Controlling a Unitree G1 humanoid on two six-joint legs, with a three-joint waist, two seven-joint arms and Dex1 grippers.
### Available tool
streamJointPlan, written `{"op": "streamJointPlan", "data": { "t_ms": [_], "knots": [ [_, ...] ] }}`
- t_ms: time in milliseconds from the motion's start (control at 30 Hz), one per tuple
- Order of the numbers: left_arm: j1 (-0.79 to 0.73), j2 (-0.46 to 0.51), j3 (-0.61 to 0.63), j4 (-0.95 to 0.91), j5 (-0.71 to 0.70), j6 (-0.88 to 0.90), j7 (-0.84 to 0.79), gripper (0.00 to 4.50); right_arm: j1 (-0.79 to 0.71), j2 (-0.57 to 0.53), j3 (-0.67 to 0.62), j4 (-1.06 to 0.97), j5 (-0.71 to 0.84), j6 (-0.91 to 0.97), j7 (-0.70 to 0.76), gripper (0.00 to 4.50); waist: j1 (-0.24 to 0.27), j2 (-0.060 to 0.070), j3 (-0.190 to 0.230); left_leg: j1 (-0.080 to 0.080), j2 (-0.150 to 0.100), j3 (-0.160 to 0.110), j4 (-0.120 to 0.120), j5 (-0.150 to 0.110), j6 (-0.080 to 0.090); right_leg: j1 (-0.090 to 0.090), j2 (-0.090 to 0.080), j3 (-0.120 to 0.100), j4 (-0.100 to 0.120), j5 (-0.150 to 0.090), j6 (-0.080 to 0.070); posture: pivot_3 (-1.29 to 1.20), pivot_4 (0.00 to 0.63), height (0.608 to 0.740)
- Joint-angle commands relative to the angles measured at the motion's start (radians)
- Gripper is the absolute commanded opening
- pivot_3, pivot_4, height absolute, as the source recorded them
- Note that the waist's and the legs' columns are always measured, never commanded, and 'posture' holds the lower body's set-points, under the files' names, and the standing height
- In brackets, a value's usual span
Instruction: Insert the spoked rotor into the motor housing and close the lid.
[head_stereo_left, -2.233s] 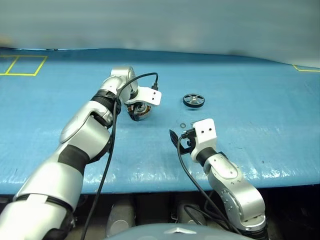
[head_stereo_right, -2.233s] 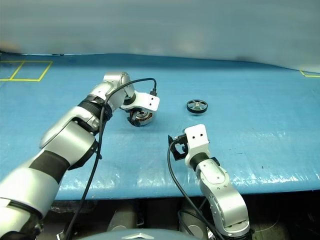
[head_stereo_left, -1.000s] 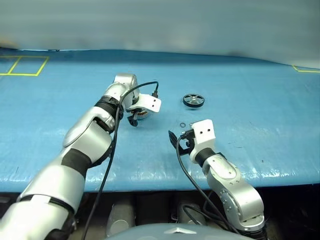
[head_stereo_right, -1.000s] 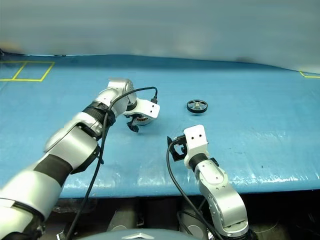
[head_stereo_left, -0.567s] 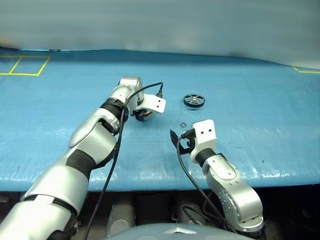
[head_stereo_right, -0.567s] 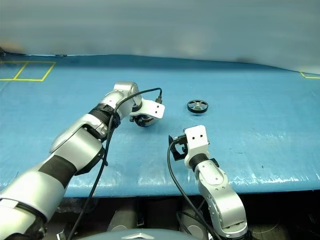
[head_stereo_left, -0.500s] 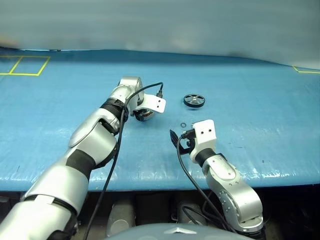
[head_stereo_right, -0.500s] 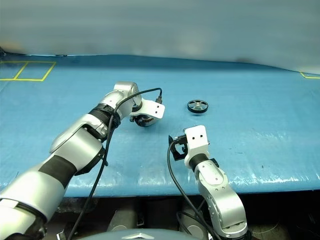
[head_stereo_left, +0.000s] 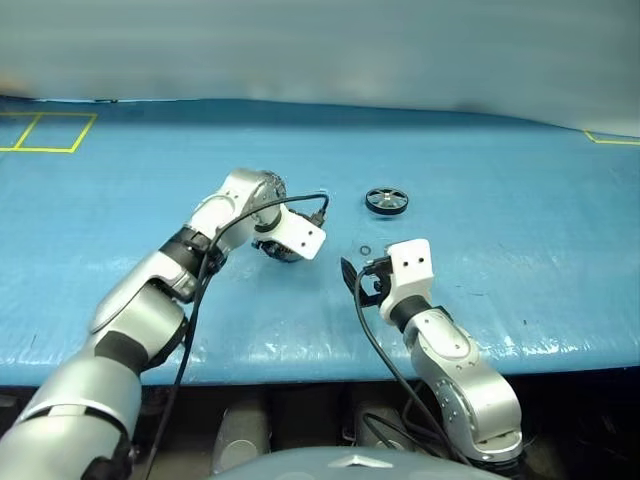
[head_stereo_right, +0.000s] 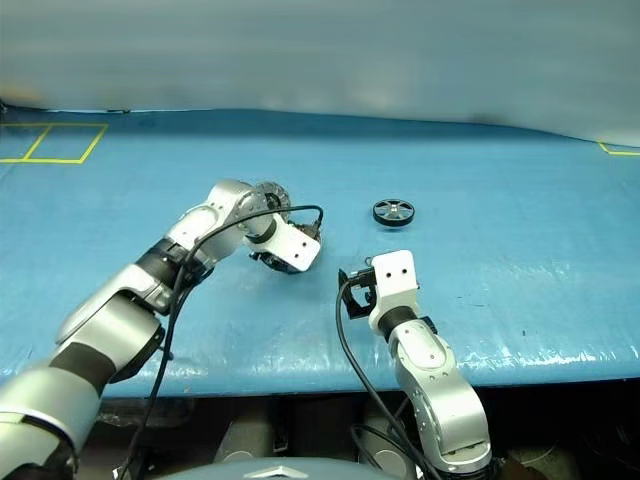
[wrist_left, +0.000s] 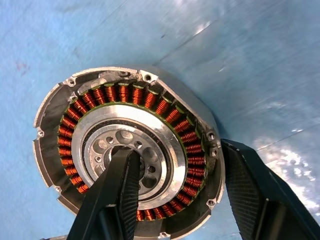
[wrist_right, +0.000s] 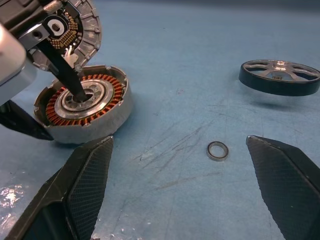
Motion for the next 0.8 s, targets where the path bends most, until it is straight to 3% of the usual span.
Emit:
{"op": "streamJointPlan", "data": {
  "t_ms": [33, 233, 633, 800],
  "knots": [
    [0.051, 0.051, 0.015, -0.163, -0.034, -0.018, -0.053, 2.15, -0.007, 0.009, 0.002, -0.015, -0.002, -0.033, -0.003, 4.5, -0.001, 0.0, 0.0, 0.0, 0.0, 0.0, 0.0, 0.0, 0.0, 0.0, 0.0, 0.0, 0.0, 0.0, 0.0, 0.0, 0.15, 0.74],
    [0.11, 0.088, 0.023, -0.262, -0.065, -0.01, -0.08, 2.15, 0.01, 0.016, 0.007, -0.01, -0.004, -0.044, -0.007, 4.5, 0.001, 0.0, 0.0, 0.003, 0.0, 0.0, 0.001, 0.0, -0.001, 0.002, 0.0, 0.001, 0.001, 0.0, 0.0, 0.0, 0.15, 0.74],
    [0.114, 0.098, 0.003, -0.262, -0.086, -0.089, -0.09, 2.15, 0.013, 0.018, -0.002, -0.01, -0.006, -0.046, -0.009, 4.5, 0.002, 0.0, 0.0, 0.003, 0.0, 0.001, 0.001, 0.0, 0.0, 0.002, 0.0, 0.001, 0.001, 0.0, 0.0, 0.0, 0.15, 0.74],
    [0.108, 0.099, 0.008, -0.275, -0.084, -0.119, -0.097, 3.8, 0.009, 0.021, -0.006, -0.008, -0.006, -0.049, -0.01, 4.5, 0.001, 0.0, 0.0, 0.003, 0.0, 0.001, 0.0, 0.0, -0.001, 0.002, 0.0, 0.001, 0.001, 0.0, 0.0, 0.0, 0.15, 0.74]
  ]
}}
